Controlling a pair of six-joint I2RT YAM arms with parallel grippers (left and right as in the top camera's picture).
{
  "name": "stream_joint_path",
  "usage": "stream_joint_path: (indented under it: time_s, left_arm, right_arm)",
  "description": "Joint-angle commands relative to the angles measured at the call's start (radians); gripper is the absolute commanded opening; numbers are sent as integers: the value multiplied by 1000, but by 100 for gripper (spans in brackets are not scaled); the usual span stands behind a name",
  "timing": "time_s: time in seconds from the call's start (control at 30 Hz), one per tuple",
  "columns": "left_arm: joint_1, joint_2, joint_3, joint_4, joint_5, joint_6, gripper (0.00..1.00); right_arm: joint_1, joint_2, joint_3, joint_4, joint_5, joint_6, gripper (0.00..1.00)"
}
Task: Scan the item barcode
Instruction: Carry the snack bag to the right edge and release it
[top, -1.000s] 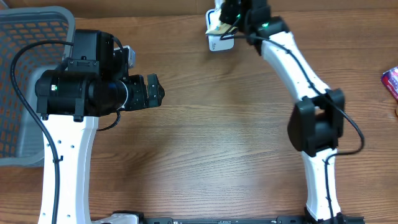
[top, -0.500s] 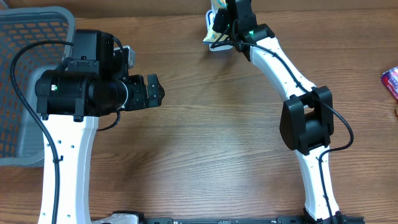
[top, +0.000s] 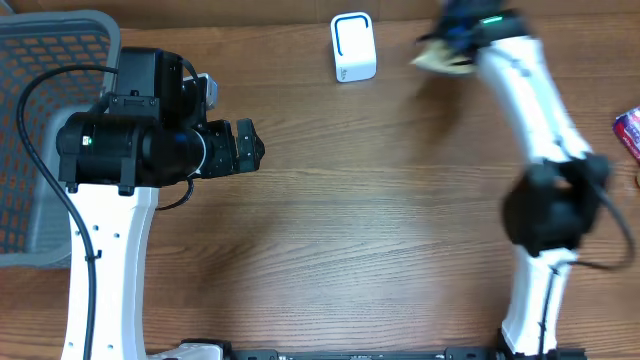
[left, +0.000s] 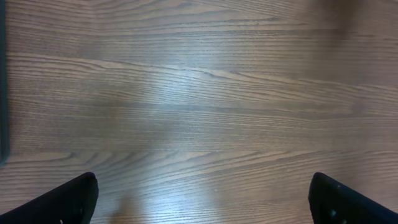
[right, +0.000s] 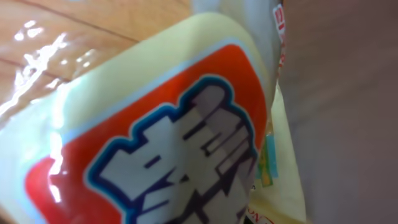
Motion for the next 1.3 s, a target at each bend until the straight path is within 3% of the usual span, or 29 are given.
stream_joint_path:
  time_s: [0.0, 0.2, 0.5, 0.67, 0.7, 0.77, 0.8, 1.0, 1.13, 1.27]
  left_arm:
    - [-2, -2, 2, 2, -10, 8, 100]
    - [-2, -2, 2, 2, -10, 8, 100]
    - [-2, -2, 2, 1, -10, 8, 100]
    - [-2, -2, 2, 1, -10, 8, 100]
    - [-2, -2, 2, 2, -10, 8, 100]
    - [-2, -2, 2, 1, -10, 8, 100]
    - [-2, -2, 2, 1, -10, 8, 100]
    - [-2, -2, 2, 1, -10, 8, 100]
    - [-2, -2, 2, 2, -10, 8, 100]
    - [-2, -2, 2, 1, -10, 8, 100]
  right_arm:
    - [-164, -131, 55, -77, 104, 78, 4]
    - [-460, -127, -14, -253, 103, 115, 4]
    - [-758, -126, -228, -129, 41, 119, 7]
    - [-830, -126, -273, -83, 0, 105, 28]
    - [-838, -126, -272, -72, -3, 76, 36]
    - [-846, -126, -270, -60, -3, 30, 62]
    - [-848, -126, -267, -65, -5, 21, 67]
    - [-843, -158, -232, -122, -87, -5, 82]
    - [-827, -239, -230, -135, -199, -66, 100]
    - [-801, -363, -230, -200, -344, -65, 100]
